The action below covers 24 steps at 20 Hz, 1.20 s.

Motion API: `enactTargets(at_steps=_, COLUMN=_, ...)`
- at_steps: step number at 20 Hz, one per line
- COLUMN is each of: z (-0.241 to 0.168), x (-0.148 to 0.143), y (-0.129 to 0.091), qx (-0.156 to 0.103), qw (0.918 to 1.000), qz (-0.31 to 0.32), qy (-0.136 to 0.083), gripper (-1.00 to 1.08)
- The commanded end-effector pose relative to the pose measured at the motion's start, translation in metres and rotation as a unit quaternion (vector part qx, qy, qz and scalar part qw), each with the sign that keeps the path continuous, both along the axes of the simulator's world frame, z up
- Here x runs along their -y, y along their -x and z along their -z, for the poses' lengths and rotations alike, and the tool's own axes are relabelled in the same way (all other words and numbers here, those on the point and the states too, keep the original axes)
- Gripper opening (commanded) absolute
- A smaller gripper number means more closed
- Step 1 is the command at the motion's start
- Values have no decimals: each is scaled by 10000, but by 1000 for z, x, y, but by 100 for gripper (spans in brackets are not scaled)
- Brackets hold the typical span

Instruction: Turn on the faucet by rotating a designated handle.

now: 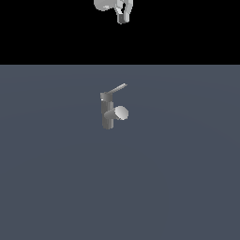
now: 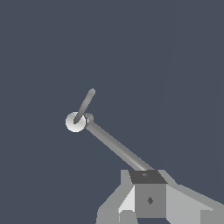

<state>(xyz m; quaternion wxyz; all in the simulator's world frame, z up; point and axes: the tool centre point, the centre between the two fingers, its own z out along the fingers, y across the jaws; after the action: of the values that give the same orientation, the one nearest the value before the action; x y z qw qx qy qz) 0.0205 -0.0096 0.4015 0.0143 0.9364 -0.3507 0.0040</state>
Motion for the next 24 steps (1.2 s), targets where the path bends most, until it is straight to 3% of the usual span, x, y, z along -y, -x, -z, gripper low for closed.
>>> enactTargets(at_steps=1, z=16, x=0, y=-19, qx=10, qw=9996, qz=270, qy=3, gripper=-100)
enactTargets(at_steps=8, z=65, x=0, y=-68, qx=32, qw=9949, qz=1009, qy=-11, gripper=-100)
enactTargets(at_steps=15, z=123, x=-1, y=-109, qx=49, qw=9845, qz=1755, qy=-49, gripper=-100)
enactTargets(at_steps=24, z=189, x=-1, y=-143, qx=55, qw=9678, qz=2516, qy=-108, gripper=-100)
